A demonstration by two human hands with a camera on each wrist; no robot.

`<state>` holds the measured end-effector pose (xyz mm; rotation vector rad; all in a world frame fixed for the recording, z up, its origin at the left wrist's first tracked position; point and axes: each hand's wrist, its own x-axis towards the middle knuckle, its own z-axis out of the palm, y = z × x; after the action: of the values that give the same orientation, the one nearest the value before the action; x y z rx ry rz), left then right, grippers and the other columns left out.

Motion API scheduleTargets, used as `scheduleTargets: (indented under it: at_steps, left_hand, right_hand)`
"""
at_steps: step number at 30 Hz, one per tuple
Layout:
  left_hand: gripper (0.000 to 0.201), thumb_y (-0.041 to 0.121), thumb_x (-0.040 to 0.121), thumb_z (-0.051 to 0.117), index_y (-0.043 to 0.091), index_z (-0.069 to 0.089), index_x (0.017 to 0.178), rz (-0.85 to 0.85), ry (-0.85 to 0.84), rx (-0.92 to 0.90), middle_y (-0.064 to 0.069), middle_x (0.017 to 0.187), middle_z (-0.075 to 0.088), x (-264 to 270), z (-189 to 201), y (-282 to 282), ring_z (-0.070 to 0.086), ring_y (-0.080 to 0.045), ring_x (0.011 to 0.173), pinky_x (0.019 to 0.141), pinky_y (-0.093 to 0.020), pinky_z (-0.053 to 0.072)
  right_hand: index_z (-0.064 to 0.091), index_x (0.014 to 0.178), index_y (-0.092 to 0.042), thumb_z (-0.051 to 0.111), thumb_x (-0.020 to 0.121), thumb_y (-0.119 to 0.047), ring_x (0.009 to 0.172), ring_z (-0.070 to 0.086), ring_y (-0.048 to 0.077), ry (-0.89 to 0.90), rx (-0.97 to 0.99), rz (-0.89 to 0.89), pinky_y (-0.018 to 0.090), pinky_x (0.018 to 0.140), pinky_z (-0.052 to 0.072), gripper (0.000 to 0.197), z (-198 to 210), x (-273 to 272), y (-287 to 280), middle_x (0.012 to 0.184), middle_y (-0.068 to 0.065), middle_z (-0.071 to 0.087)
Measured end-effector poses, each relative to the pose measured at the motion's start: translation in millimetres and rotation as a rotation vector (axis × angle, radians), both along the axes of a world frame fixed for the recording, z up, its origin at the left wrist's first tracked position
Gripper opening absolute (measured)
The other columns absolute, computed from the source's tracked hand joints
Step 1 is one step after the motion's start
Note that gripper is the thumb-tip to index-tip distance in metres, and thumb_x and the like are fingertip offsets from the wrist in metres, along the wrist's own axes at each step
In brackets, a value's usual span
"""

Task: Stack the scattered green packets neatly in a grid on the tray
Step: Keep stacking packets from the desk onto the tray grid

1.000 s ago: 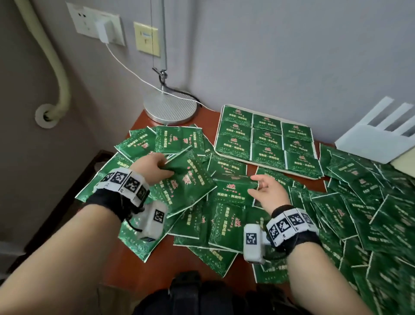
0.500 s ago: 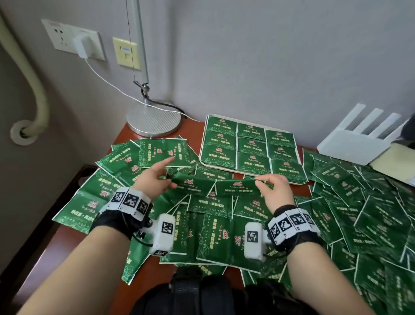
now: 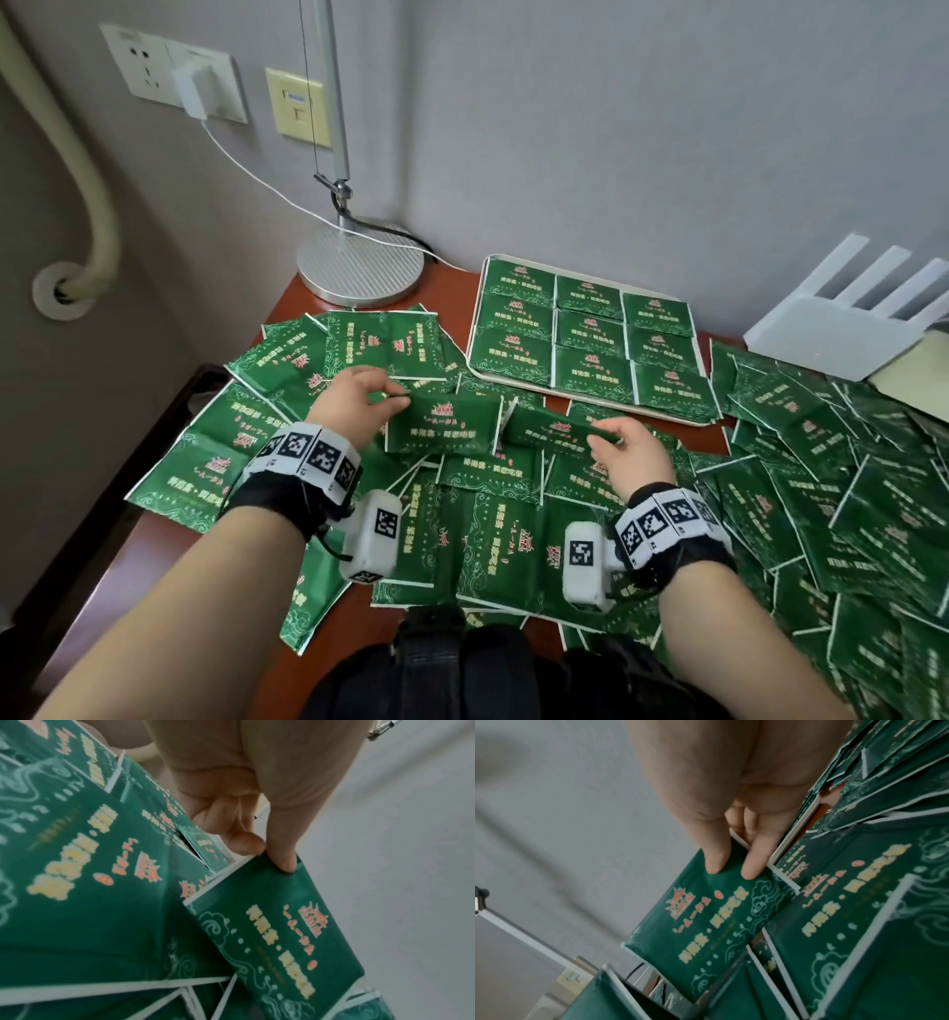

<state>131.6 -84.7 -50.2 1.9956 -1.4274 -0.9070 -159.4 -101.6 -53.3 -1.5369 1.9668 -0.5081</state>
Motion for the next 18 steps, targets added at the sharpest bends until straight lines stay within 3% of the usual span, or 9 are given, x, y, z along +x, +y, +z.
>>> scheduleTargets:
  at_steps: [3,5,7,9,13,18]
  left_hand:
    - [0.005,0.022,0.090,0.057,0.026,0.058,0.088,-0.041,0.034,0.055,0.004,0.089,0.063,-2.0,0.9,1.6,0.058,-0.012,0.068,0.063,-0.026,0.051]
    - [0.013,0.016,0.089,0.056,0.023,0.058,0.101,-0.122,-0.007,0.106,0.006,0.086,0.063,-5.1,-2.4,2.6,0.057,-0.004,0.066,0.055,-0.017,0.045]
    - [0.025,0.013,0.088,0.058,0.023,0.055,0.110,-0.156,-0.022,0.150,0.005,0.094,0.064,-8.6,-7.8,2.4,0.058,-0.003,0.071,0.056,-0.015,0.045]
    - [0.031,0.013,0.088,0.058,0.020,0.052,0.118,-0.141,-0.025,0.206,0.002,0.097,0.065,-11.5,-13.6,1.3,0.061,-0.007,0.076,0.061,-0.017,0.047]
    - [0.027,0.019,0.090,0.056,0.013,0.054,0.116,-0.128,-0.081,0.286,0.000,0.095,0.067,-13.6,-19.9,-4.6,0.063,-0.013,0.083,0.077,-0.028,0.053]
    - [0.022,0.017,0.090,0.055,0.011,0.054,0.112,-0.161,-0.125,0.313,0.000,0.093,0.065,-15.9,-18.0,-14.6,0.059,-0.012,0.079,0.071,-0.023,0.048]
  right_hand:
    - [0.057,0.110,-0.016,0.053,0.092,-0.018,0.085,0.063,0.021,-0.026,-0.006,-0.008,0.021,0.054,0.038,0.019,-0.3,-1.4,-0.6,0.082,-0.007,0.059]
    - [0.058,0.110,-0.015,0.054,0.091,-0.016,0.087,0.059,0.019,-0.033,-0.007,0.001,0.023,0.067,0.043,0.020,-1.8,-0.4,-0.4,0.095,-0.005,0.060]
    - [0.059,0.112,-0.013,0.056,0.090,-0.015,0.086,0.054,0.017,-0.023,0.013,0.007,0.025,0.076,0.042,0.022,-5.7,0.6,1.5,0.102,-0.003,0.056]
    - [0.058,0.114,-0.013,0.057,0.089,-0.015,0.081,0.052,0.016,-0.017,0.051,0.004,0.024,0.074,0.041,0.025,-10.5,1.2,4.5,0.099,-0.001,0.055]
    - [0.057,0.116,-0.014,0.059,0.088,-0.014,0.081,0.051,0.014,-0.050,0.099,-0.021,0.025,0.076,0.043,0.029,-15.1,0.2,5.4,0.098,-0.003,0.054]
    - [0.056,0.118,-0.013,0.059,0.089,-0.017,0.081,0.055,0.020,-0.035,0.199,-0.033,0.025,0.067,0.044,0.030,-17.0,-0.4,-1.8,0.093,0.005,0.058]
